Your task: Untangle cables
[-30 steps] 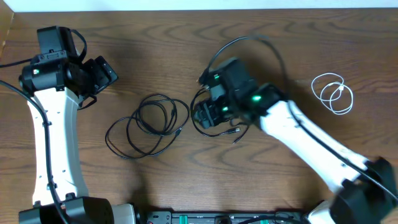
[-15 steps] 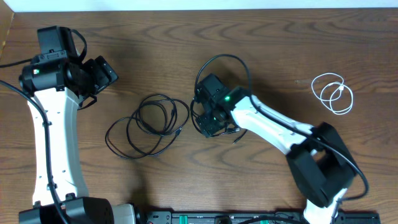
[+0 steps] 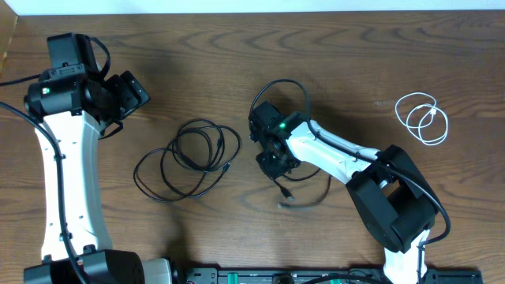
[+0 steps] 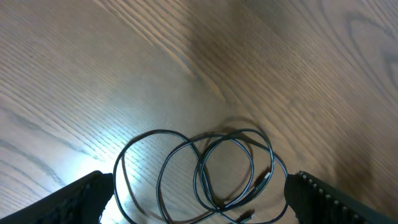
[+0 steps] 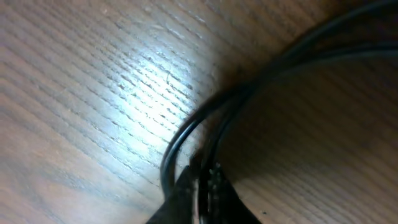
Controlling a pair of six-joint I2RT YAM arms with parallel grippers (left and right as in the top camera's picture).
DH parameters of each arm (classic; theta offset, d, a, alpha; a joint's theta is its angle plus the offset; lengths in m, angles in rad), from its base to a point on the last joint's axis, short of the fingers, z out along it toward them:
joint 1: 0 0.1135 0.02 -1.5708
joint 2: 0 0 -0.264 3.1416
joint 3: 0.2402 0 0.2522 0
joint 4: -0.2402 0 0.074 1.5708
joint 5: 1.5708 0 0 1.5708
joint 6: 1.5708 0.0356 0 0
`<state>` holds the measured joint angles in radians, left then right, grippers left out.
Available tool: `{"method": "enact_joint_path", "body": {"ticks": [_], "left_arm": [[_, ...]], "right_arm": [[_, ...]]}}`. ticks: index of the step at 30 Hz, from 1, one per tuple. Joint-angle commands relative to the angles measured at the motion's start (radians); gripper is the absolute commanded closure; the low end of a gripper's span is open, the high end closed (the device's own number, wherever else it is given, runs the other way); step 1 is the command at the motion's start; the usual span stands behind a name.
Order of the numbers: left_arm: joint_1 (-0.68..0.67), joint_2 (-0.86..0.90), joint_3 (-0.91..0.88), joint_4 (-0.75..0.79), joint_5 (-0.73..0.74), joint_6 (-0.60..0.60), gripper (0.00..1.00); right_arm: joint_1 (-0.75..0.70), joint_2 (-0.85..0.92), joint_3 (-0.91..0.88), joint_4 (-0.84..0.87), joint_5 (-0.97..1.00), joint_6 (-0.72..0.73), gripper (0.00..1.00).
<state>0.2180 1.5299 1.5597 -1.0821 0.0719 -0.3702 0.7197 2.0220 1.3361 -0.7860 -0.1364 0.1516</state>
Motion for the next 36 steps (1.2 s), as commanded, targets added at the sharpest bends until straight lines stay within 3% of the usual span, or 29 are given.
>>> {"method": "enact_joint_path", "body": {"ticks": [1,9,18,25,32,36], "left_arm": [[0.002,0.0,-0.008,-0.006,-0.013,-0.01,0.07],[0.002,0.0,-0.008,-0.006,-0.013,-0.009,0.07],[0.002,0.0,-0.008,-0.006,-0.013,-0.009,0.07],[0.002,0.0,-0.008,-0.006,-0.013,-0.01,0.07],[0.002,0.0,-0.008,-0.006,-0.013,-0.01,0.07],[0.002,0.0,-0.008,-0.006,-0.013,-0.01,0.07]], "right_arm": [[0.014,0.027,0.007,0.004,0.01,0.012,0.82],[0.044,0.027,0.007,0.022,0.01,0.035,0.51],[0.101,0.027,0.007,0.064,0.01,0.035,0.25],[0.155,0.027,0.007,0.102,0.01,0.035,0.14],[0.202,0.027,0.007,0.122,0.01,0.035,0.17],[0.229,0.027,0.007,0.131,0.011,0.035,0.35]]}}
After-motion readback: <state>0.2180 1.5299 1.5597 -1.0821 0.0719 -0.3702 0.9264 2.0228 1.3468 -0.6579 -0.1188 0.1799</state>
